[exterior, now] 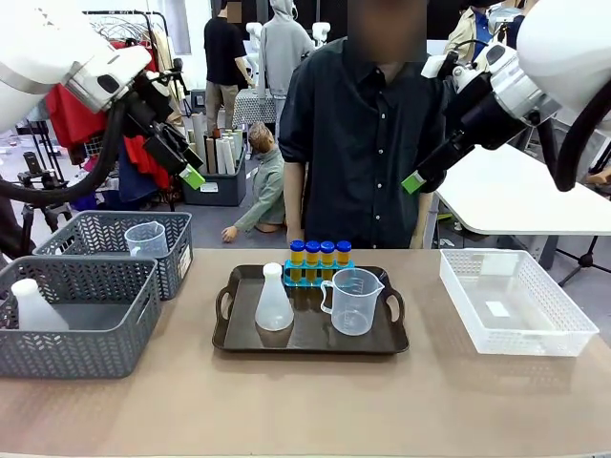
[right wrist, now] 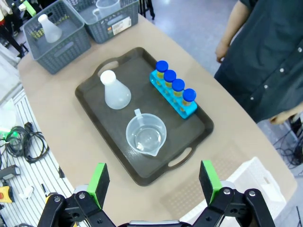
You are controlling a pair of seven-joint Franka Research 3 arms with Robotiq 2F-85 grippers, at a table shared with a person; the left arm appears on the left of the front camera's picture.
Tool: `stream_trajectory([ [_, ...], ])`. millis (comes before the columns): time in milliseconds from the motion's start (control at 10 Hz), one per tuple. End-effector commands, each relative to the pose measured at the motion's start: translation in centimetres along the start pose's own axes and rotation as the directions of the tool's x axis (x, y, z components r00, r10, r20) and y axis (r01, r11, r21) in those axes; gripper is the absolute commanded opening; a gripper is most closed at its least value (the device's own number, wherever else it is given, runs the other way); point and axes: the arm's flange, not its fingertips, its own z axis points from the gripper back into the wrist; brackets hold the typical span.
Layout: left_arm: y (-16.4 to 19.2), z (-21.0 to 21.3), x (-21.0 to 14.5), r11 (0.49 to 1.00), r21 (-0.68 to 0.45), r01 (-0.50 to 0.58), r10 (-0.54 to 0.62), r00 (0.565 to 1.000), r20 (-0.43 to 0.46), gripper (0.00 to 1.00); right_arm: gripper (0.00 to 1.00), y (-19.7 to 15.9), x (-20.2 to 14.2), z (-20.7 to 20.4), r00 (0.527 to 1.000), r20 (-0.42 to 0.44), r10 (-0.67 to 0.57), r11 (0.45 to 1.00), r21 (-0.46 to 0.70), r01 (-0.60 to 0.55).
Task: Prepare the laboratory tools.
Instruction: Pick up one Small flask and place it on the Handle tray.
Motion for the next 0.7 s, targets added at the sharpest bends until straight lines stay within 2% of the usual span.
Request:
stream_trajectory([
  [0,0.11,0.03,0.01,1.0,-0.01,-0.001,0.001,1.0,-0.001,1.0,1.0,-0.02,-0.06,-0.01,1.0,0.01,-0.001,1.0,0.011,0.001],
  [600,0.11,0.03,0.01,1.0,-0.01,-0.001,0.001,1.0,-0.001,1.0,1.0,-0.02,-0.06,-0.01,1.0,0.01,-0.001,1.0,0.011,0.001],
])
